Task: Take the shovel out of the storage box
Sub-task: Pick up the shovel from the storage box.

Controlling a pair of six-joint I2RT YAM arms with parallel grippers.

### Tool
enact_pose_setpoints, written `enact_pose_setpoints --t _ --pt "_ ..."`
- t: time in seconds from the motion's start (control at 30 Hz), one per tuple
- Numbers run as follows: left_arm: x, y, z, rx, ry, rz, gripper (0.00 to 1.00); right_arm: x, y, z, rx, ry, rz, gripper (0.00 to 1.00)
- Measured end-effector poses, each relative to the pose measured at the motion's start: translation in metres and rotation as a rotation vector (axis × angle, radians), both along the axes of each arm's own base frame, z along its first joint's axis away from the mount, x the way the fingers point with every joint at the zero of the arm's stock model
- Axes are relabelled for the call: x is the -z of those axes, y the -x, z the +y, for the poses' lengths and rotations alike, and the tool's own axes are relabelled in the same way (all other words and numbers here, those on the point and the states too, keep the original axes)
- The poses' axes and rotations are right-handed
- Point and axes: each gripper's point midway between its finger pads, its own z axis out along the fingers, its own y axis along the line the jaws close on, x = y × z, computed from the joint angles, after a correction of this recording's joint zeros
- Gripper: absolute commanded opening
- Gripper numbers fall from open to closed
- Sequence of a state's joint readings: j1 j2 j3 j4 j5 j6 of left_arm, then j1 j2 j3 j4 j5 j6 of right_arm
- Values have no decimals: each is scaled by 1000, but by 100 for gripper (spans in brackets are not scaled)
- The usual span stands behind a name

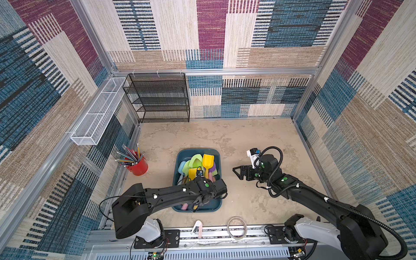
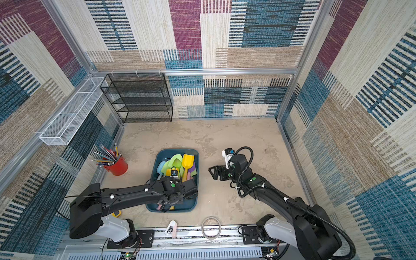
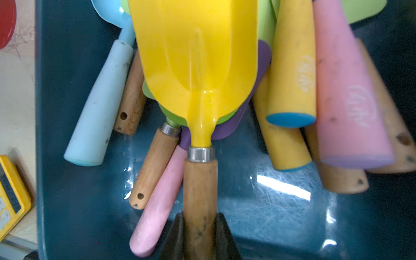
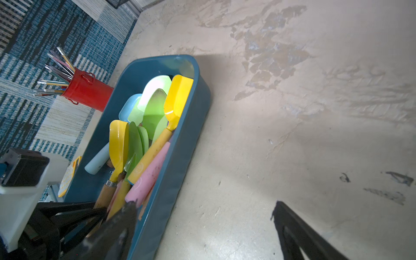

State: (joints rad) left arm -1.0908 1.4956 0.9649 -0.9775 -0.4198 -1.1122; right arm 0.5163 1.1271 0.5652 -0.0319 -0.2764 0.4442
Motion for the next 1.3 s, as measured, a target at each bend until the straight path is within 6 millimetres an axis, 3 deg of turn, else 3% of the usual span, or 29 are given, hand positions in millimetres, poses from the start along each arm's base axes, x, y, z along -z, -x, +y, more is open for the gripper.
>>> enact_pose_setpoints --t 0.2,0.37,0.7,1.0,1.3 --pt "-4 -13 4 5 79 -11 7 -17 0 9 -25 -35 -20 96" --pt "4 -21 14 -27 225 -1 7 -26 6 30 -103 -81 -5 96" --pt "-8 -31 -2 11 458 -19 9 -35 32 75 -259 -174 38 97" --pt "-14 -34 -5 12 580 -38 10 -38 41 105 -340 -218 84 97" --pt "-38 -34 -21 72 731 -95 9 -51 46 118 -389 -273 85 97"
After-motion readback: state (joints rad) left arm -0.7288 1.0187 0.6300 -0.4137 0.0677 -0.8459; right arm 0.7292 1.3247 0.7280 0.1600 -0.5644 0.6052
